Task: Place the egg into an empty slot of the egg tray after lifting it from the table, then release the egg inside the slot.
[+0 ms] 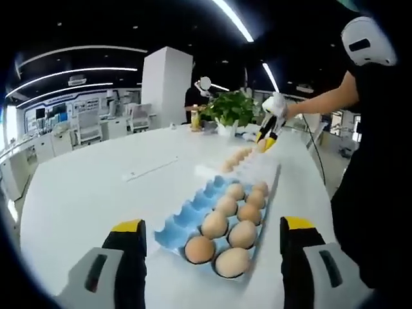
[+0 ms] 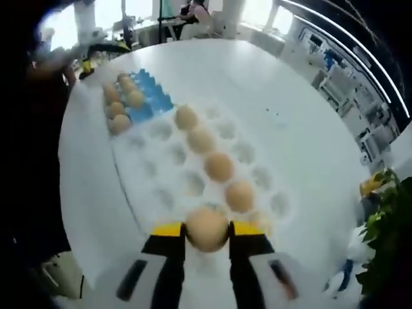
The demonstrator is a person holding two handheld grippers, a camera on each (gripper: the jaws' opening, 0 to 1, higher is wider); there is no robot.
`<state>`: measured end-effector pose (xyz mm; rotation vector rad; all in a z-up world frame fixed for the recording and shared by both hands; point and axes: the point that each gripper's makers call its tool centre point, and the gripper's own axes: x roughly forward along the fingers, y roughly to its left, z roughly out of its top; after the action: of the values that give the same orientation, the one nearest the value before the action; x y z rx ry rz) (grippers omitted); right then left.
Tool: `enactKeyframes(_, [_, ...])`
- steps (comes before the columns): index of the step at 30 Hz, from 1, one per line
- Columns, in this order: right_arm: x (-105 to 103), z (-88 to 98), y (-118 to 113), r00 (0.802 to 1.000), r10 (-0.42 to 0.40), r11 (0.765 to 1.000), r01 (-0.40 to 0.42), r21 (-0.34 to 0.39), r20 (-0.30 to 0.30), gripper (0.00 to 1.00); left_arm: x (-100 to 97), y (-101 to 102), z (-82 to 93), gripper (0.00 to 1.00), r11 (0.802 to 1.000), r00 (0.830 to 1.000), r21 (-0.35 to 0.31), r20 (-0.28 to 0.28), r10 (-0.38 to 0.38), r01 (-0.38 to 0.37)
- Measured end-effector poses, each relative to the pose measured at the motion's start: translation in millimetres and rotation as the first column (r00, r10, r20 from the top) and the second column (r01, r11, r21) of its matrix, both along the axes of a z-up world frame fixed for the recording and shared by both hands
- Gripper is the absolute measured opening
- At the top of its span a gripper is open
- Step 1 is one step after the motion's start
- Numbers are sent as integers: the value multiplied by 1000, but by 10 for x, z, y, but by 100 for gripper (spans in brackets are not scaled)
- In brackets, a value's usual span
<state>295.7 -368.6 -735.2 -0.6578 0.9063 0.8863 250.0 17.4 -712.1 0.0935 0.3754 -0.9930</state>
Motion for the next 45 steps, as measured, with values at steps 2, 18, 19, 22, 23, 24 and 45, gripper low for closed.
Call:
enactKeyframes(2, [2,44,127,999,35,999,-35,9,24,25,6,8,-1,88,1000,1000,4,1,3,-3])
enactKeyframes(18, [-12,-91,857,978,209,977,-209,53,-5,26,82,60,-27,84,1000,1000,16,13,21,-21])
enactKeyframes(19, [-15,-96,889,977,214,975,-213,56,-7,26,83,60,-26,84,1000,1000,15,13,21,-21])
enactKeyframes(22, [-35,-117,1008,971,240,969,-239,65,-12,26,89,54,-14,83,1000,1000,14,17,21,-21])
enactKeyframes(23, [-46,-125,1045,967,255,965,-254,64,-9,26,94,57,-16,83,1000,1000,14,14,24,-24])
enactKeyframes(24, [-57,-136,1093,964,267,962,-266,61,-10,26,96,59,-22,83,1000,1000,16,11,25,-25])
enactKeyframes(45, [-26,-137,1612,932,364,927,-363,96,10,26,121,75,2,78,1000,999,13,29,27,-27])
